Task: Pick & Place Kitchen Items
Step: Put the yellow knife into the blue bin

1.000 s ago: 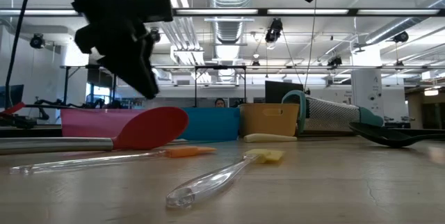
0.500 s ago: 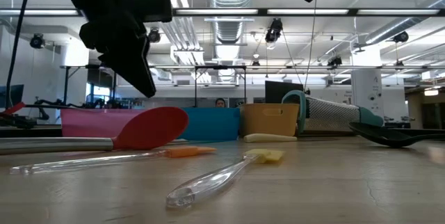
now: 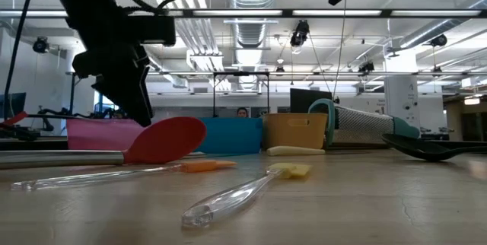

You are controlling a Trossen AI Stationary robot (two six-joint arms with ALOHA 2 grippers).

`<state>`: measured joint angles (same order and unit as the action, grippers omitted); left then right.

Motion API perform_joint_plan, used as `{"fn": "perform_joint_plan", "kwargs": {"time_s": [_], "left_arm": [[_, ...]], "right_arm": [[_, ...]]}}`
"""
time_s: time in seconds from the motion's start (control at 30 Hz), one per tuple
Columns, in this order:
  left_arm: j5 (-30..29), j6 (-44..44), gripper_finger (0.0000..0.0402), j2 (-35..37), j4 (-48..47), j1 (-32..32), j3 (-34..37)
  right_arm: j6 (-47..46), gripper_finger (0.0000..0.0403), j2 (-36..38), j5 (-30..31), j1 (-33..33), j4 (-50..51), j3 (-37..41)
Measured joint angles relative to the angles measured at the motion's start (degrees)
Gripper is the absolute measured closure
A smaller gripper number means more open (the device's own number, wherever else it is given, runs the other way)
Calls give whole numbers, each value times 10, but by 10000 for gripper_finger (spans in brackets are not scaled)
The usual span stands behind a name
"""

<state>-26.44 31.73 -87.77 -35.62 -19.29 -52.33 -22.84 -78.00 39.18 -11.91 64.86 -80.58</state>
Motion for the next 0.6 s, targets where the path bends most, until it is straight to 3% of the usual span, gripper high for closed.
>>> {"fn": "perform_joint_plan", "kwargs": {"time_s": [0.13, 0.33, 0.43, 0.6], "left_arm": [[0, 6, 163, 0, 0, 0, 7], [0, 10, 163, 0, -2, 0, 13], [0, 12, 163, 0, -2, 0, 13], [1, 13, 163, 0, -2, 0, 17]], "right_arm": [[100, 360, 0, -20, 14, -76, 54], [199, 360, -1, -167, 81, -212, 138], [217, 360, -1, -214, 117, -244, 164], [181, 360, 0, -215, 144, -227, 192]]}}
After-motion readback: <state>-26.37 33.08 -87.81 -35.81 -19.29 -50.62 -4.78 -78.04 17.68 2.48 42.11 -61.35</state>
